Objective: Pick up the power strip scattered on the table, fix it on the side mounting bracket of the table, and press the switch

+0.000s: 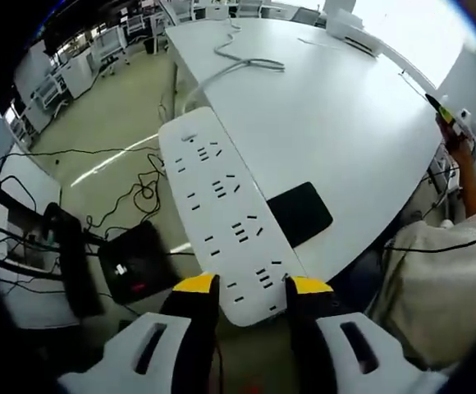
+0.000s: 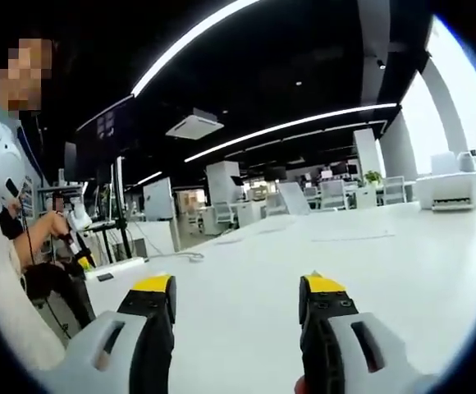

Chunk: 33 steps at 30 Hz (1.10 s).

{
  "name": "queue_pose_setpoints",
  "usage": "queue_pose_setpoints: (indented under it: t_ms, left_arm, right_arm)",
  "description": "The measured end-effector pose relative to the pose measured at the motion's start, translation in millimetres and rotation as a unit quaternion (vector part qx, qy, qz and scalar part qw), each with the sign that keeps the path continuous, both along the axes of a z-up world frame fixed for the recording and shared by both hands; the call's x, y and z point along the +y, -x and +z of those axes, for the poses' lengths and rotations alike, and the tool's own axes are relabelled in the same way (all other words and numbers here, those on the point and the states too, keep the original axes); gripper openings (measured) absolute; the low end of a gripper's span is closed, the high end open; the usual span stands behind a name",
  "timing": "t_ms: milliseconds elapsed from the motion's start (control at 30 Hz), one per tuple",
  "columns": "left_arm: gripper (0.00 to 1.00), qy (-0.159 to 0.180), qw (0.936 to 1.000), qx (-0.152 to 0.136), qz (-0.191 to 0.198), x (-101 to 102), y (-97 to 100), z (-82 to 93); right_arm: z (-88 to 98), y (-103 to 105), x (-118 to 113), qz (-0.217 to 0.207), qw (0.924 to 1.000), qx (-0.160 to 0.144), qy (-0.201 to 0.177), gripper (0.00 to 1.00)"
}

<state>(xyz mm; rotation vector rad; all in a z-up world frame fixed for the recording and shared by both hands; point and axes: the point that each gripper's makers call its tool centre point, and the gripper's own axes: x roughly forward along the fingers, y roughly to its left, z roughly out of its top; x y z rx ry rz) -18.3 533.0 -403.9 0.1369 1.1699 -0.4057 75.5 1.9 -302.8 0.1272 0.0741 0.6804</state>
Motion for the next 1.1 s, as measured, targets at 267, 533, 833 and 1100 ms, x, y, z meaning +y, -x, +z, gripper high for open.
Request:
queue_pose_setpoints:
  t_ms: [267,533,833,1100]
  left_arm:
    - [0.37,-0.003,1.0000,0.007,-0.004,-0.6,-0.2,0.3]
    - [0.37,-0.007,0.9998,0.015,-0.007,-0.3,-0.3,-0.1]
    - [0.37,-0.010,0.9996,0.023,-0.008,-0.6,-0.3,-0.6]
    - [0.37,-0.010,0.9996,0.025,-0.009,-0.1,-0.6,-0.9]
  right_arm:
    - [5.2,0.3,6.3,0.010,0.9999,-0.001,-0.013,0.50]
    - [18.5,-0.6,6.2,0.018,0.9998,-0.011,-0.006,0.36]
    - [31.3,-1.7,16.5,0.041,0.9989,-0.025,0.001,0.23]
    - [36.4,-4.1,22.9,0.051,0.9984,-0.025,-0.010,0.13]
